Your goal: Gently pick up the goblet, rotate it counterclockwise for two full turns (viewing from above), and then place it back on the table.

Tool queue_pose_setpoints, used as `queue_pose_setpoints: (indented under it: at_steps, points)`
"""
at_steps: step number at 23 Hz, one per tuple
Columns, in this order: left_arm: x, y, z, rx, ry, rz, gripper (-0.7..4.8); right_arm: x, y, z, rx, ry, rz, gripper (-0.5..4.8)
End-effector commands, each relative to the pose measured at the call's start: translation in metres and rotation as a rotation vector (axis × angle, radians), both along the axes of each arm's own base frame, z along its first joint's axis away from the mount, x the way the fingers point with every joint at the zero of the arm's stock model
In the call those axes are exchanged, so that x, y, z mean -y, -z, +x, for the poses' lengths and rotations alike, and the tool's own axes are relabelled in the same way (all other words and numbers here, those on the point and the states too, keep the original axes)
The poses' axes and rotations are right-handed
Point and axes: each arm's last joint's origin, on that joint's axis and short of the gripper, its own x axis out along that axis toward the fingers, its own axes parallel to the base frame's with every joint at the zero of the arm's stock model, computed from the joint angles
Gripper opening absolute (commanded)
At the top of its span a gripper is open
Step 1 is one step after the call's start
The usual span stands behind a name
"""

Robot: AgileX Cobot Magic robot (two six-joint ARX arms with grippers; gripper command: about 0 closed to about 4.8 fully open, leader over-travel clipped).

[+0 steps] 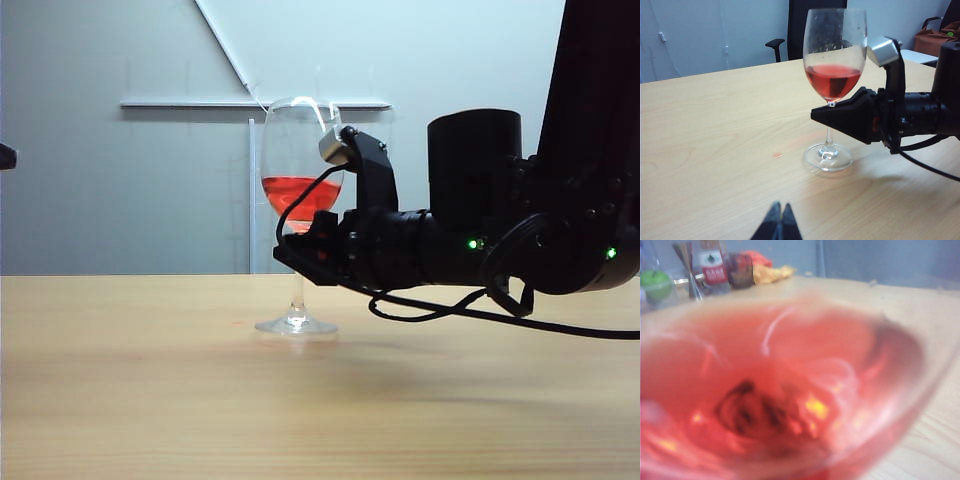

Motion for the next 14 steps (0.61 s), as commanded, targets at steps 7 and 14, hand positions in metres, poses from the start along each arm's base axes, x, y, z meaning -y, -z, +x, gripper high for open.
queue_pose_setpoints:
  at_steps: [7,14]
  points:
    - [0.000,-0.002,0.000,0.012,0.002,-0.006,-0.05,0.003,-0.040,0.000,-0.108,0.042,0.266,-0.06]
    - [0.000,-0.002,0.000,0.012,0.002,-0.007,-0.05,0.011,-0.065,-0.002,-0.300,0.218,0.269,-0.06]
